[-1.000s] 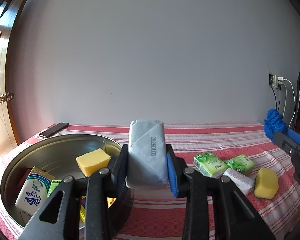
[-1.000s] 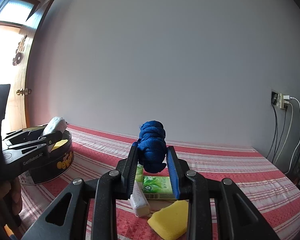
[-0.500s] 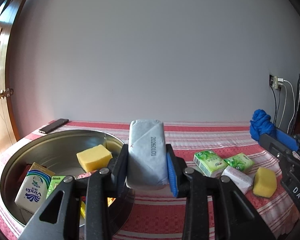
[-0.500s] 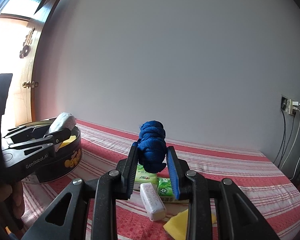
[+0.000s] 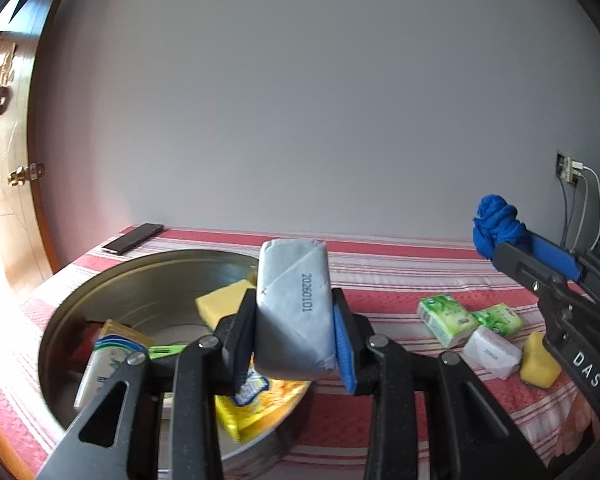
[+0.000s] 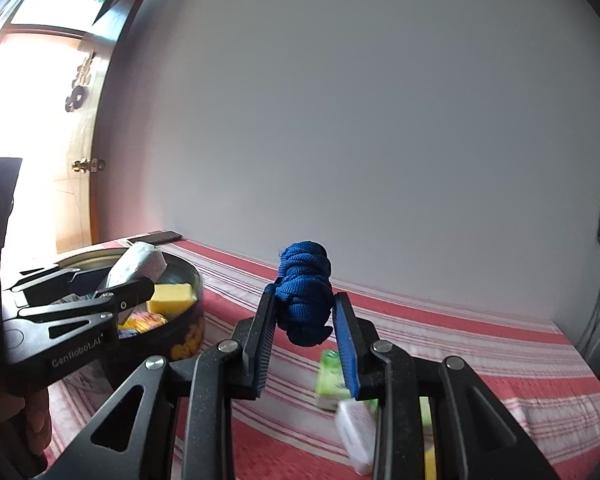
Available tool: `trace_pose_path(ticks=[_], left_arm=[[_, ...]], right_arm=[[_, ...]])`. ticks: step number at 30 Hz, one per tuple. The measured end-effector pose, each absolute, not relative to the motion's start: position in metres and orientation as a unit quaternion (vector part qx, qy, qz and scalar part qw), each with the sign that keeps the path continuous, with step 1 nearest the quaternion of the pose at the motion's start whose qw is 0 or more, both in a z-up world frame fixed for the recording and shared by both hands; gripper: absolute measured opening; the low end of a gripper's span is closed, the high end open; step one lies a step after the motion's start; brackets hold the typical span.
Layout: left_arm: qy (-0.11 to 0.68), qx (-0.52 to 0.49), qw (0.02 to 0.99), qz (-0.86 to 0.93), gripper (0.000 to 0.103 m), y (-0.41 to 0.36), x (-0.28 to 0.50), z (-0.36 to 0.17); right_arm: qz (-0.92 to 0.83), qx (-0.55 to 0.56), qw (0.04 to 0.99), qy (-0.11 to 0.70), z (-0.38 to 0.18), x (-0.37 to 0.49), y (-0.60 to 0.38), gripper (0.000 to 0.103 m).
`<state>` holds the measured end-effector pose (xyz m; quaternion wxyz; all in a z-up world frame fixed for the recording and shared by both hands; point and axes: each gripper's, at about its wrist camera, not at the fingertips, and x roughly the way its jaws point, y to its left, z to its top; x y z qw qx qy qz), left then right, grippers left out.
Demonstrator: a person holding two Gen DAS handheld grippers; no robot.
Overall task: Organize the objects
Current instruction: 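Carry the rope toy and soap bar over the basin with both tools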
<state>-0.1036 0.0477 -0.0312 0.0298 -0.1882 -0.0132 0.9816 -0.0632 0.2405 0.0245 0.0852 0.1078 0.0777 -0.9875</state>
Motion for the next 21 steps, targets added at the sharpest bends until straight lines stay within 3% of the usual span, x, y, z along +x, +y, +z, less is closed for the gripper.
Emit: trace_pose_path(ticks=[21], left_arm=[[-0.038, -0.223, -0.053, 0.973, 0.034, -0.034, -0.119, -0.036]], right_arm=[[-0.964, 0.156, 0.182, 0.113, 0.037, -0.122, 0.126, 0.032]])
